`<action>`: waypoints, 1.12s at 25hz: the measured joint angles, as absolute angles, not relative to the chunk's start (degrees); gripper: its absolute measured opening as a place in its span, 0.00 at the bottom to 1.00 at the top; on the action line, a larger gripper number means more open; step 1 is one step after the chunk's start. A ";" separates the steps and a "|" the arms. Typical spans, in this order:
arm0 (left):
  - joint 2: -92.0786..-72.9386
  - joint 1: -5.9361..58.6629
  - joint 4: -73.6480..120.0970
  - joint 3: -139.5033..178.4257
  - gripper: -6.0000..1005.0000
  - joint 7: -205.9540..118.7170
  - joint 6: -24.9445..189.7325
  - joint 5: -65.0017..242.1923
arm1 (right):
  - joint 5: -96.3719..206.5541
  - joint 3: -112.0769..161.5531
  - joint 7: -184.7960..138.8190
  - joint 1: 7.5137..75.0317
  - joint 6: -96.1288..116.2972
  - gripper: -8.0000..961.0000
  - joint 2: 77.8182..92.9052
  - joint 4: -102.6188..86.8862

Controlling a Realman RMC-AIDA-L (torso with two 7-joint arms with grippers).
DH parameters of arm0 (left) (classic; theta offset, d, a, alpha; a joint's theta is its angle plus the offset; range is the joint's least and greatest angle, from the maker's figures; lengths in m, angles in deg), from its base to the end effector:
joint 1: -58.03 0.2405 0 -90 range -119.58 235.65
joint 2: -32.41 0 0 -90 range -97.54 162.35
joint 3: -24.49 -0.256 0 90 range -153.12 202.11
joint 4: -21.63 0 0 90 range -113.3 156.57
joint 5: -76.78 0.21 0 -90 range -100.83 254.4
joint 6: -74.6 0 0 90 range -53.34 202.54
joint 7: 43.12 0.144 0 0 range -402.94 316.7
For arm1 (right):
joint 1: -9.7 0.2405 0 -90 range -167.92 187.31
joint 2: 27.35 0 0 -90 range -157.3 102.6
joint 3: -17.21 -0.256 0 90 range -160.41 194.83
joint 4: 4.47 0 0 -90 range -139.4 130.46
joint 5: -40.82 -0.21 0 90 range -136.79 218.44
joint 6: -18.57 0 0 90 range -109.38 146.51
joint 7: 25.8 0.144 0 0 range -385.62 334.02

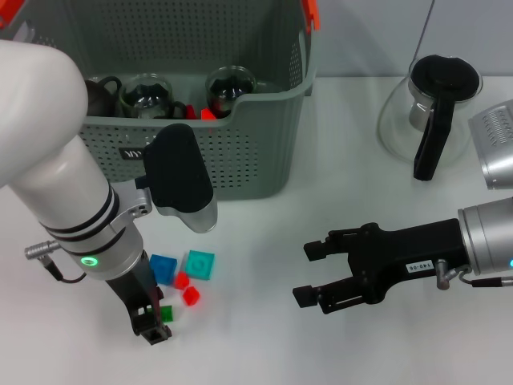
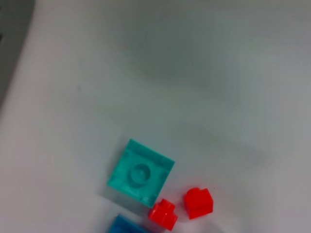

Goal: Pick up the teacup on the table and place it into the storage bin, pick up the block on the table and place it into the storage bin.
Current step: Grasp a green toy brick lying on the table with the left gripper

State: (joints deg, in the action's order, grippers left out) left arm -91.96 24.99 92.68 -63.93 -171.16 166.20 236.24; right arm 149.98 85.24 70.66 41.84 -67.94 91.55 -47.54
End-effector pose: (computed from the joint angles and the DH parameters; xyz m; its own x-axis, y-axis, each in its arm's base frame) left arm -0.2066 0.3162 -0.0520 0.7497 0.3323 -0.5723 0.2546 -0.9430 -0.2142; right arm 0.2145 0.3206 -0.0486 0.8604 -0.4374 -0.2616 -0.4263 -0.8989 0.1012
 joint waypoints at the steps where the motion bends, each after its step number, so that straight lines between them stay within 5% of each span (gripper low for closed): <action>1: -91.96 24.99 92.63 -64.01 0.57 -171.14 166.18 236.21 | 149.98 85.24 70.64 41.84 -67.96 0.93 91.56 -47.53; 28: -91.96 23.82 90.46 -63.37 0.42 -171.21 164.50 236.12 | 149.98 84.77 70.52 41.95 -67.51 0.93 91.57 -47.54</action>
